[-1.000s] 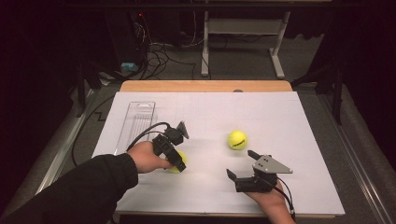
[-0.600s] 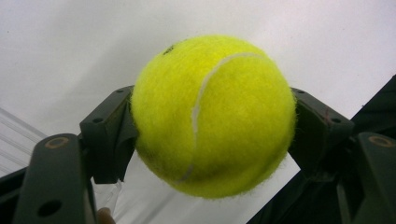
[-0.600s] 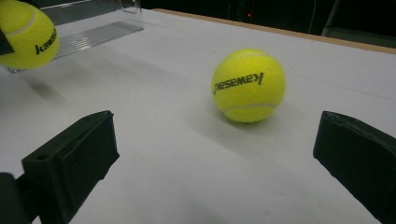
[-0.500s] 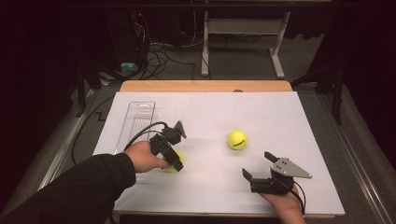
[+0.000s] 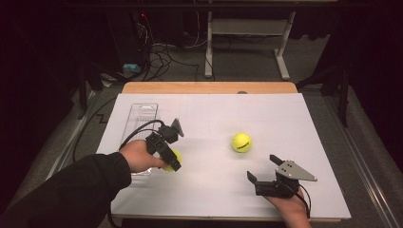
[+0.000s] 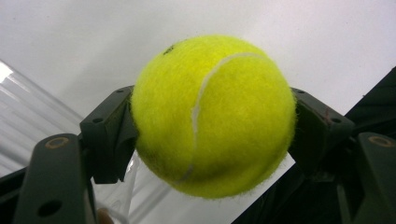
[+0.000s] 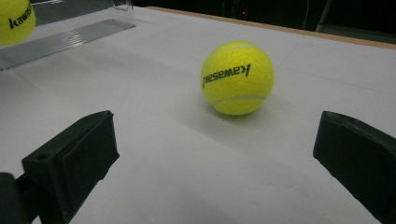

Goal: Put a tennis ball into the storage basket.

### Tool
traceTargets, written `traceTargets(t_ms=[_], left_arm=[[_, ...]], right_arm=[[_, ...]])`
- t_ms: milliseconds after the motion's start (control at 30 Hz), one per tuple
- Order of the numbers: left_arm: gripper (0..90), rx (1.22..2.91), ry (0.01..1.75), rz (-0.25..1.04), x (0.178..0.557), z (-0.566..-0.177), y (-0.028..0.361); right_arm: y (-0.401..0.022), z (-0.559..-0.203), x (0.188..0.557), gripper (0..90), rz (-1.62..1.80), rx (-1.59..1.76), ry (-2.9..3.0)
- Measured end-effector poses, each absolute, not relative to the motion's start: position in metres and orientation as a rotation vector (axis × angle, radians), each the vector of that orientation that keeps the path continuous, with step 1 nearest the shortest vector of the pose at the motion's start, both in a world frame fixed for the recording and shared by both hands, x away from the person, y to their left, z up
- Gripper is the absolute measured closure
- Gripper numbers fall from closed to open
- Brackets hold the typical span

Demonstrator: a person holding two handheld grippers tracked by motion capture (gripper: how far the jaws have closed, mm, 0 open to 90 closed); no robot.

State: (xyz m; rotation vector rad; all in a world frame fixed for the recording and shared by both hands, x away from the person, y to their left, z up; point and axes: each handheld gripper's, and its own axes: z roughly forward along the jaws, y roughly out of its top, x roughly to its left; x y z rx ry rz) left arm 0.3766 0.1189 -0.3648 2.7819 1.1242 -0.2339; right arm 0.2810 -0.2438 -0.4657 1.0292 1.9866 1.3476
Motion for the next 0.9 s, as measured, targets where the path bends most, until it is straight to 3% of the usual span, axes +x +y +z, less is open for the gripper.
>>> traceTargets(t_ms=[900], left_arm=[[26.0,2.782,1.201,-0.205,0.389,-0.334,0.151]], right_arm=[[-0.242,-0.465,0.281,0.0,1.355,1.018,1.989]])
